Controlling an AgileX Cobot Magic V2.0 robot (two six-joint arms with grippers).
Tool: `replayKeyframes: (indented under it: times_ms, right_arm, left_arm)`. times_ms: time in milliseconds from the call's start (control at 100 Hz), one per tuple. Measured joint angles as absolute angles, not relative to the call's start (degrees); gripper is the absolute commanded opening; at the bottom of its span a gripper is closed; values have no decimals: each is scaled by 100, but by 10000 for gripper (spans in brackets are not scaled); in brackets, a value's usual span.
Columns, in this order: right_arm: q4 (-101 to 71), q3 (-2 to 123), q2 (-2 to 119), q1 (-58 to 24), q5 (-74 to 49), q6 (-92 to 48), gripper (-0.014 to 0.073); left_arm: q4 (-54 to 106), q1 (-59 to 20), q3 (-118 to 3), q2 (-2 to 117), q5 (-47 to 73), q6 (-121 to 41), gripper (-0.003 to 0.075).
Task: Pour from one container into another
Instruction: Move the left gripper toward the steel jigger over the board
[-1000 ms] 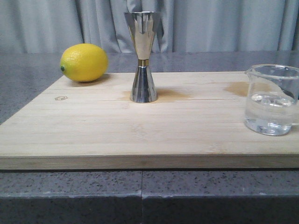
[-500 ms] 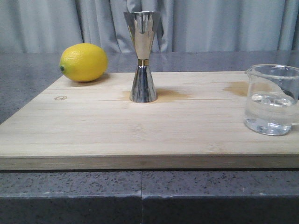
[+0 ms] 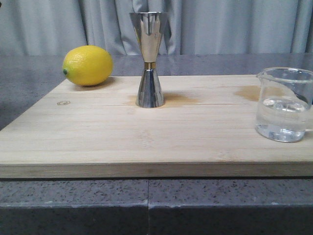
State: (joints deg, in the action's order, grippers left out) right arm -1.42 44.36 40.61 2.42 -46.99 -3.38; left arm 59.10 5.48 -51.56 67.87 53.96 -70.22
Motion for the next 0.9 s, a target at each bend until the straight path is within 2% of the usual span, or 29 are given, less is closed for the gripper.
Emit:
replayKeyframes:
  times_ms: [900]
  right_arm:
    - [-177,4436,4061,242,-4699,-338,575]
  left_arm:
    - [7663,571,-5165,8228,6752,-9679,575]
